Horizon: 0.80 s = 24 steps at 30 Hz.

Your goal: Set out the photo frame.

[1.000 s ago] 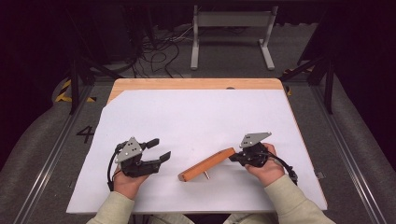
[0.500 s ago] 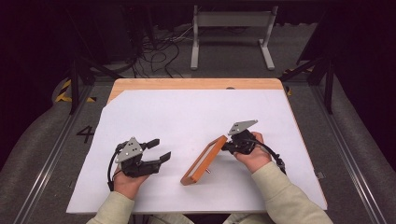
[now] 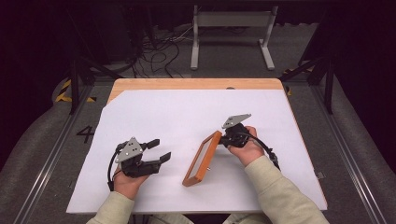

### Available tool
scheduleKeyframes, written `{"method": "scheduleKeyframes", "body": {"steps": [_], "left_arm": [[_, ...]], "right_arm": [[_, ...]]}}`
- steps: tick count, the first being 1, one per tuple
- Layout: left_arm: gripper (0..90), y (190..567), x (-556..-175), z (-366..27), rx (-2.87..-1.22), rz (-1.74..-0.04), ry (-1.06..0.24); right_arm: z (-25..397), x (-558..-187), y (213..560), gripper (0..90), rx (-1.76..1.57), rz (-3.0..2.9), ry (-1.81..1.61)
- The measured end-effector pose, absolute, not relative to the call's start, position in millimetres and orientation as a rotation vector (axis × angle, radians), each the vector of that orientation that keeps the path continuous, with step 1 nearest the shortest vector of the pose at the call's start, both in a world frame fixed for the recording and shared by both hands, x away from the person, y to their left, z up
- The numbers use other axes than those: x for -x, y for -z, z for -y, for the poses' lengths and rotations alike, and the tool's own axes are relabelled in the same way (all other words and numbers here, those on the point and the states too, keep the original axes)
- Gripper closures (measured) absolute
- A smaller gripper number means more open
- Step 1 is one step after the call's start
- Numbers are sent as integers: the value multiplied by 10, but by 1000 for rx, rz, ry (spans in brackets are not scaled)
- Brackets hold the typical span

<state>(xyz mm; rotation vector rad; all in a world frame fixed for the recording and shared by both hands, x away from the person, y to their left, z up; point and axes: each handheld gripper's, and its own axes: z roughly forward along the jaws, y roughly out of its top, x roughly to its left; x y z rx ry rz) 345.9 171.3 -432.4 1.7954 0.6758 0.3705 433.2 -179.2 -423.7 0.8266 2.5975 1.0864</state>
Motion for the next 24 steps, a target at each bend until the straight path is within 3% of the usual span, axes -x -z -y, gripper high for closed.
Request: {"method": "scheduleKeyframes", "body": {"steps": [13, 24], "left_arm": [[326, 4315, -3444, -1727, -1799, -674, -364], [355, 4300, -3407, -1649, -1838, -645, -344]], "right_arm": [[1785, -4375, 4194, 900, -855, -2578, -1064], [2079, -3998, 3976, 900, -798, -2579, -1146]]}}
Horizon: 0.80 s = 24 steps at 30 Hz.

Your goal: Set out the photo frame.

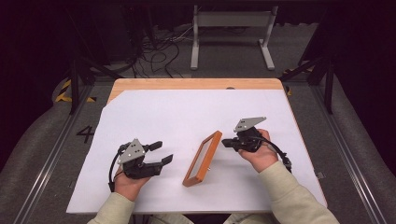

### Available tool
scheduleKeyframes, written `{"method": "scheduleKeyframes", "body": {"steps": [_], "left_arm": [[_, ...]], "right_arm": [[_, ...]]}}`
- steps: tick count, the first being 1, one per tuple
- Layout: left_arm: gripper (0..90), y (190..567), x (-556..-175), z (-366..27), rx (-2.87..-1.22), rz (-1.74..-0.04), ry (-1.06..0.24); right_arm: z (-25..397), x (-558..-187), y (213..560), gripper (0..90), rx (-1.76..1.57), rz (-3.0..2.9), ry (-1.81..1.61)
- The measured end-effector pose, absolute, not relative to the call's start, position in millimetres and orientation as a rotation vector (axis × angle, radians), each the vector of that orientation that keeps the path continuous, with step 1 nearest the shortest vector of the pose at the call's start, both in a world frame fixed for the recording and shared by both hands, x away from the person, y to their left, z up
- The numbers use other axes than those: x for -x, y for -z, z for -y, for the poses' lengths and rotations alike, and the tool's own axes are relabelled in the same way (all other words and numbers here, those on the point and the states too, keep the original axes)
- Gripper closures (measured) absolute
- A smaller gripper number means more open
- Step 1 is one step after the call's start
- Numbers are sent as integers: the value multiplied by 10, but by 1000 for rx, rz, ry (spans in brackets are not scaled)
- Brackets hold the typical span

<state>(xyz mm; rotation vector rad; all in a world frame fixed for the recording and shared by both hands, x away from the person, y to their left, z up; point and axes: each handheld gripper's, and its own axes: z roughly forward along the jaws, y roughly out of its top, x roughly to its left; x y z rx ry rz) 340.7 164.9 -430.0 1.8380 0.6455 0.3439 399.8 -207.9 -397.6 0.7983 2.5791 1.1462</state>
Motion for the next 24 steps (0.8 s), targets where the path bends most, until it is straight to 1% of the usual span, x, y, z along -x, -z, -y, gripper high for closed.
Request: {"method": "scheduleKeyframes", "body": {"steps": [2, 4, 7, 8, 10, 13, 14, 17, 24], "left_arm": [[382, 4300, -3404, -1636, -1854, -631, -336], [444, 4309, -3402, -1618, -1886, -618, -303], [607, 4341, -3411, -1561, -1948, -617, -246], [673, 4352, -3406, -1539, -1970, -616, -234], [768, 4371, -3399, -1490, -2007, -612, -222], [882, 4405, -3375, -1420, -2051, -602, -197], [895, 4420, -3371, -1394, -2070, -600, -184], [897, 4458, -3368, -1341, -2102, -607, -156], [897, 4641, -3408, -1179, -2235, -588, -1]], "right_arm": [[2123, -3928, 3926, 900, -784, -2574, -1161], [2166, -3867, 3886, 900, -772, -2569, -1177], [2219, -3793, 3849, 900, -770, -2558, -1198], [2234, -3774, 3841, 900, -770, -2556, -1202], [2259, -3745, 3830, 900, -769, -2549, -1211], [2287, -3717, 3818, 900, -772, -2544, -1219], [2294, -3710, 3815, 900, -771, -2542, -1220], [2306, -3696, 3807, 900, -769, -2540, -1225], [2299, -3669, 3820, 900, -778, -2549, -1221]]}}
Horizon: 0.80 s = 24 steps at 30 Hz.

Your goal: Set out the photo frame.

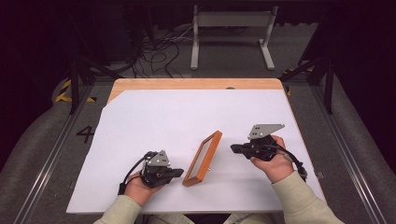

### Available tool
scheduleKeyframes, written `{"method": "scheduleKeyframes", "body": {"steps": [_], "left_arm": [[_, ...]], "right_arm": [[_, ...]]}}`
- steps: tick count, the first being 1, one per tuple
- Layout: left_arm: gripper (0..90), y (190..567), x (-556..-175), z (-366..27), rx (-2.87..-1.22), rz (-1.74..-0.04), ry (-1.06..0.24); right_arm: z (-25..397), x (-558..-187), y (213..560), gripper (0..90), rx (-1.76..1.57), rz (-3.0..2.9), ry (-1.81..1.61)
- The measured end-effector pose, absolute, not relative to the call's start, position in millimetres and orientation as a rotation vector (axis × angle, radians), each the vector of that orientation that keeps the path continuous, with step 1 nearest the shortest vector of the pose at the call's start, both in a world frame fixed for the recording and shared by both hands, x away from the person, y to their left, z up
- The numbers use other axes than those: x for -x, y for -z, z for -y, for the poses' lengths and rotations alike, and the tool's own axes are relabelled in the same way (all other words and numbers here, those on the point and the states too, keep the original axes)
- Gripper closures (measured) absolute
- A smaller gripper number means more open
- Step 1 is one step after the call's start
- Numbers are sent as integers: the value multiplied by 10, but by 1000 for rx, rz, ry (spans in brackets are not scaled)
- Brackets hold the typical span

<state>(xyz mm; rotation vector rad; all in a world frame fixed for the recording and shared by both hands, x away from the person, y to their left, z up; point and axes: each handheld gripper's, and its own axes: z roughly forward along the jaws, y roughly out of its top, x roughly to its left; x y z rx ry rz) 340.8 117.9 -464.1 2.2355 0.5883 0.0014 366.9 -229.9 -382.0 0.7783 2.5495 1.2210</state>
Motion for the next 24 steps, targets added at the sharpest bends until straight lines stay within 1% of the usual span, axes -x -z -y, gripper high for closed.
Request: {"method": "scheduleKeyframes", "body": {"steps": [5, 6, 10, 13, 18, 20, 24], "left_arm": [[898, 4653, -3386, -1126, -2246, -575, 24], [898, 4656, -3396, -1127, -2242, -585, 52], [898, 4658, -3383, -1083, -2241, -582, 51], [898, 4663, -3355, -1012, -2246, -551, 72], [897, 4673, -3318, -875, -2245, -509, 93], [897, 4675, -3310, -845, -2245, -500, 97], [897, 4685, -3302, -761, -2239, -481, 95]], "right_arm": [[2301, -3652, 3810, 899, -785, -2545, -1234], [2311, -3649, 3791, 895, -785, -2535, -1241], [2323, -3637, 3758, 895, -782, -2527, -1249], [2336, -3622, 3729, 887, -783, -2520, -1258], [2355, -3603, 3674, 821, -794, -2485, -1214], [2356, -3598, 3664, 821, -799, -2484, -1201], [2368, -3586, 3612, 789, -852, -2491, -1243]]}}
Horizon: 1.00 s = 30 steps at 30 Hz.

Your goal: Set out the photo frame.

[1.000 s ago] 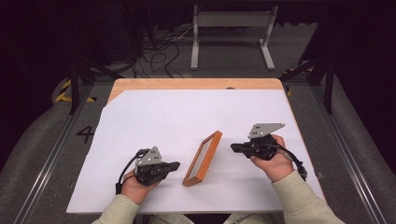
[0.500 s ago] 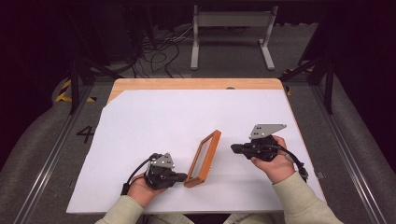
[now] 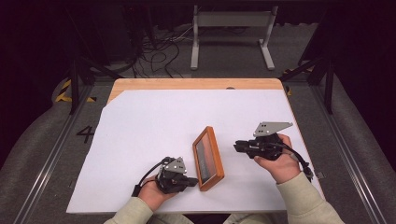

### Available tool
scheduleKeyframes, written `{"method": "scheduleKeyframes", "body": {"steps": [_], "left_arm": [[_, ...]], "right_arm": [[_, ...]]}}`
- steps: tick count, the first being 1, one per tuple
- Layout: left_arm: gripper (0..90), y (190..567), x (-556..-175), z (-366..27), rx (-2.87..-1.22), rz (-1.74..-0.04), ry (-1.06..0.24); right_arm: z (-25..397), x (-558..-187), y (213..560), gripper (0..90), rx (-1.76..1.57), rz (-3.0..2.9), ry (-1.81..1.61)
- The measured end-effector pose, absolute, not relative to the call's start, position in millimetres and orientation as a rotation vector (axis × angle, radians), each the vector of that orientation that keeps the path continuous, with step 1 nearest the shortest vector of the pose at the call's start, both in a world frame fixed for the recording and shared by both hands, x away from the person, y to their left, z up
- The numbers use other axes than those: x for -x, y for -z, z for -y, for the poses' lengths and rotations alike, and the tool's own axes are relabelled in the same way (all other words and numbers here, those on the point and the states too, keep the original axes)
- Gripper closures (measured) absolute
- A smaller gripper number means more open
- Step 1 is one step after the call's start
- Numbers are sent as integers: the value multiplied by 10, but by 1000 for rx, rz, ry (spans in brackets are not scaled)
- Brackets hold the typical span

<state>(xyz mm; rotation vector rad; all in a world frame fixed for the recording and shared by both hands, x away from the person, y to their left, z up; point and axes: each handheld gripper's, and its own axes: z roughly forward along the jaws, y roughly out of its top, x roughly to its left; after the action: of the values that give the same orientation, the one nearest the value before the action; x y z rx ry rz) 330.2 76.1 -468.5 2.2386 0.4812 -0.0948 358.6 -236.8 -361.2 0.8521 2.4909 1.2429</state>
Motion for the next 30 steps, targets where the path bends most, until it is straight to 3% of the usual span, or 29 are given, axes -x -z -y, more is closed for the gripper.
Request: {"method": "scheduleKeyframes", "body": {"steps": [7, 19, 30], "left_arm": [[894, 4680, -3277, -618, -2243, -463, 67], [723, 4480, -3300, -958, -2092, -512, 10], [602, 4400, -3358, -1224, -2028, -565, -61]], "right_arm": [[2328, -3581, 3518, 736, -934, -2505, -1305], [2026, -3612, 3289, 517, -1026, -2553, -1314], [1782, -3766, 3389, 431, -1104, -2629, -1210]]}}
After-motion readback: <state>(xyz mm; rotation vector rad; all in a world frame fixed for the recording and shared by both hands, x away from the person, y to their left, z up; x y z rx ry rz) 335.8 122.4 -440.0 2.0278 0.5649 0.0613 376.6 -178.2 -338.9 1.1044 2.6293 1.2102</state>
